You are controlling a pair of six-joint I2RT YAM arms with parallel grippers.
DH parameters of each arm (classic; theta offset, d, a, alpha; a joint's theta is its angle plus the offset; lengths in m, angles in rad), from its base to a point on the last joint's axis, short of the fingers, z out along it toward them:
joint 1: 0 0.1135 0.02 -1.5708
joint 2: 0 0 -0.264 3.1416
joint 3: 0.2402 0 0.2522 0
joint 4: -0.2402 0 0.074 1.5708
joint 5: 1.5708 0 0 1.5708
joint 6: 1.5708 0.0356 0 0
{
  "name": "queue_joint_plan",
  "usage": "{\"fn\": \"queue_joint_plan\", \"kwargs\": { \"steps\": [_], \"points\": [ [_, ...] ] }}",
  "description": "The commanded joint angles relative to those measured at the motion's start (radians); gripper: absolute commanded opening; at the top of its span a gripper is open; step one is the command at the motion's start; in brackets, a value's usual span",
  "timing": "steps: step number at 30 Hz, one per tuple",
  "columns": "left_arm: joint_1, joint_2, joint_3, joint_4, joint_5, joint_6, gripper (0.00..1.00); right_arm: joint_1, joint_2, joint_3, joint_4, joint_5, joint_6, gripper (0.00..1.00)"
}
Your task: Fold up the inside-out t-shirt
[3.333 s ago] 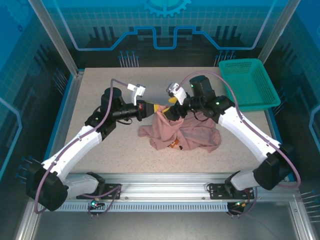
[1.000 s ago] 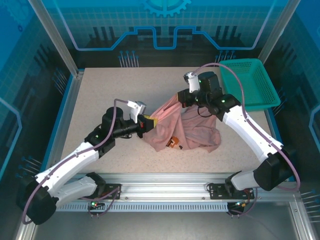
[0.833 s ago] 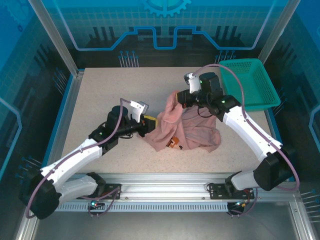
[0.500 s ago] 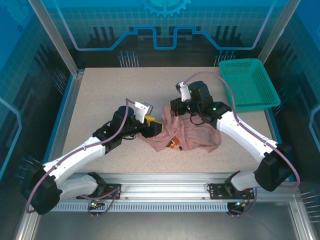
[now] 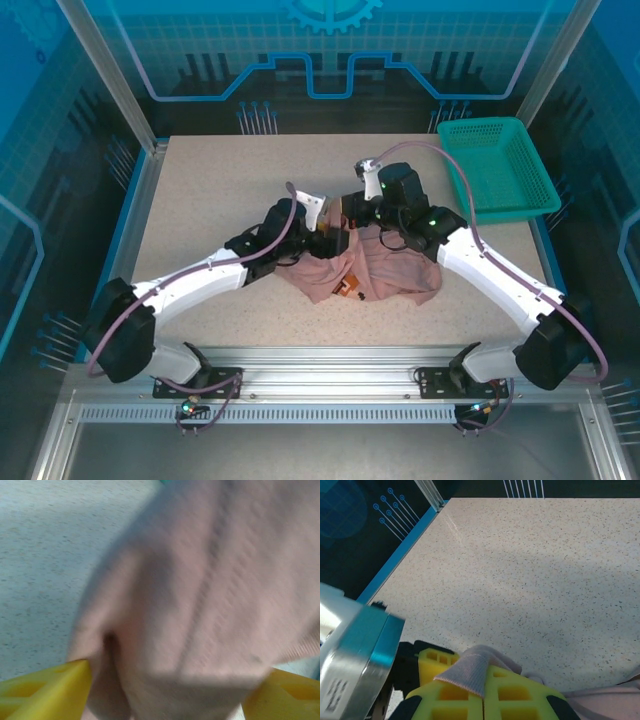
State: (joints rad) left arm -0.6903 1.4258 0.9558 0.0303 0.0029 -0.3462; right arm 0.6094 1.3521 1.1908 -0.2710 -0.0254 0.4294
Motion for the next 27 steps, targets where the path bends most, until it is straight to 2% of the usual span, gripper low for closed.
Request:
{"fn": "queue_joint_plan", "kwargs": {
  "steps": [1, 5, 10, 13, 15, 17, 21, 27],
  "points": [
    [-0.005, 0.033, 0.062, -0.04, -0.162, -0.011, 0.66, 0.013, -0.027, -0.013, 0.024, 0.025, 0.013, 0.0],
    [-0.004, 0.043, 0.088, -0.128, -0.243, 0.017, 0.45, 0.014, -0.036, -0.015, 0.016, 0.064, 0.001, 0.0],
    [0.0, 0.024, 0.095, -0.222, -0.271, 0.033, 0.34, 0.018, -0.045, -0.011, 0.015, 0.119, -0.028, 0.0],
    [0.016, 0.006, 0.075, -0.222, -0.232, 0.033, 0.21, 0.022, -0.043, -0.008, 0.016, 0.128, -0.044, 0.0],
    [0.031, -0.011, 0.054, -0.207, -0.167, 0.039, 0.09, 0.023, -0.039, -0.006, 0.013, 0.135, -0.056, 0.0],
    [0.051, -0.042, 0.014, -0.15, -0.069, 0.059, 0.01, 0.022, -0.037, -0.002, 0.002, 0.14, -0.069, 0.0],
    [0.101, -0.11, -0.058, -0.058, 0.154, 0.077, 0.0, 0.019, -0.028, 0.027, -0.046, 0.163, -0.119, 0.0],
    [0.132, -0.216, -0.159, 0.019, 0.39, 0.129, 0.0, -0.035, 0.007, 0.102, -0.172, 0.168, -0.214, 0.02]
  ]
}}
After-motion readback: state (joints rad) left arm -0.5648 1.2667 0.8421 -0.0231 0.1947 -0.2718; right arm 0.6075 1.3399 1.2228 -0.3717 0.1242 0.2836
